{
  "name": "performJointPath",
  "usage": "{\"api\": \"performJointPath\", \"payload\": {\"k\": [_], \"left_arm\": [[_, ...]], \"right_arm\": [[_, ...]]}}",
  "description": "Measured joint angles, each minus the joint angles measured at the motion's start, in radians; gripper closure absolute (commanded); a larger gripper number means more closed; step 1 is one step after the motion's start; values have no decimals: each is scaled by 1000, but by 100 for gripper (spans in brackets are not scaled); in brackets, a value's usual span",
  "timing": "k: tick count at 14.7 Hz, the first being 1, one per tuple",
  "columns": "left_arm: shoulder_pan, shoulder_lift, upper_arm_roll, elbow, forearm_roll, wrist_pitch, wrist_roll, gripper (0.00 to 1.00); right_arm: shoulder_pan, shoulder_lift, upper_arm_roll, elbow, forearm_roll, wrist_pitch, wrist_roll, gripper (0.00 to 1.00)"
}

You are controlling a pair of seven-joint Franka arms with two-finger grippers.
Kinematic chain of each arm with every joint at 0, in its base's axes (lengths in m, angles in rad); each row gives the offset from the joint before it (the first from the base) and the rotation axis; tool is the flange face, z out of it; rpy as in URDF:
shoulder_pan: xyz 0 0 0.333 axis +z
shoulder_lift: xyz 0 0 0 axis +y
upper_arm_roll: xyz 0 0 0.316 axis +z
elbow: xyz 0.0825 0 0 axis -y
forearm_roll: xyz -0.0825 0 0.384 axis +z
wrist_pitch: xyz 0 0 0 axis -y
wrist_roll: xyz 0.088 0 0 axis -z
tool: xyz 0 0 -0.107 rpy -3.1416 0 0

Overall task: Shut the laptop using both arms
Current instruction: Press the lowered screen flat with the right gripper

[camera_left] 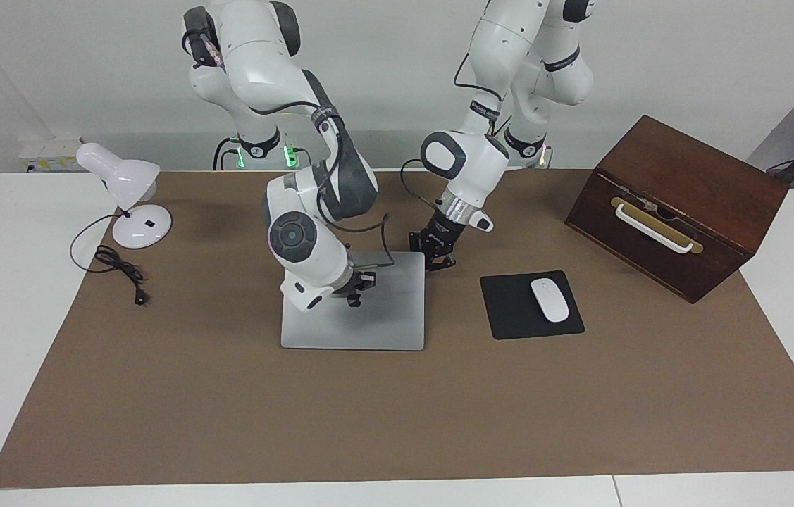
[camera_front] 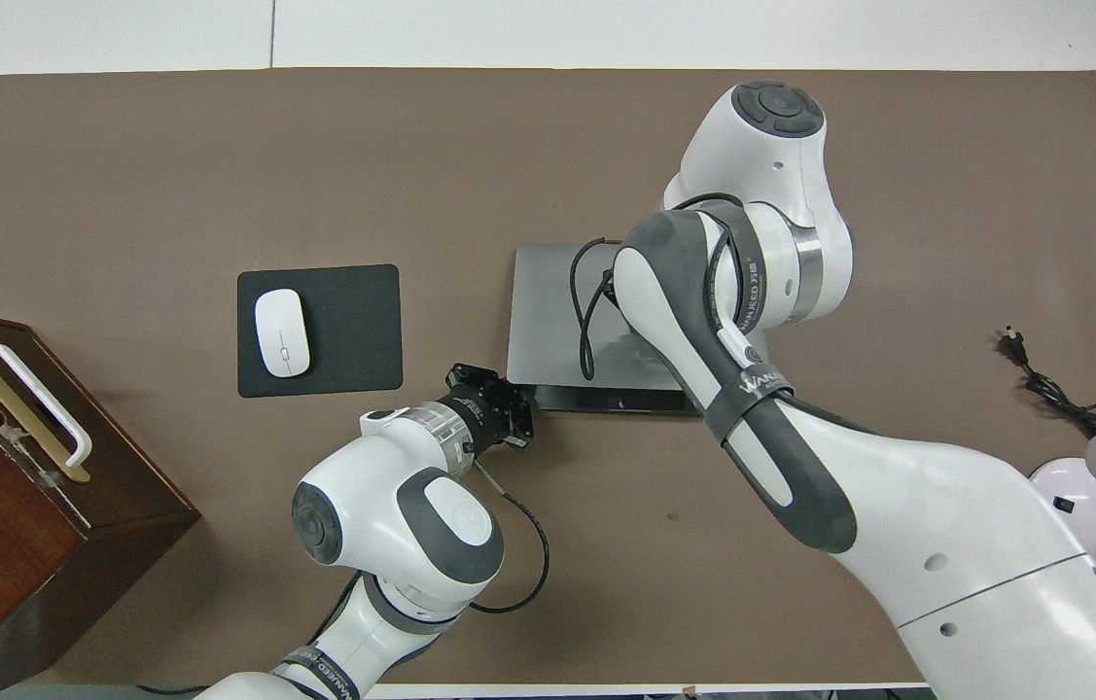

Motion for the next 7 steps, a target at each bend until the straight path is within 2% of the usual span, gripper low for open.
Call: {"api": "performJointPath", "payload": {"k": [7], "left_arm": [[1,-4,1,-6,0,0,3,100]], "right_arm": [[5,-3,2,-31,3,23,0,100]]}}
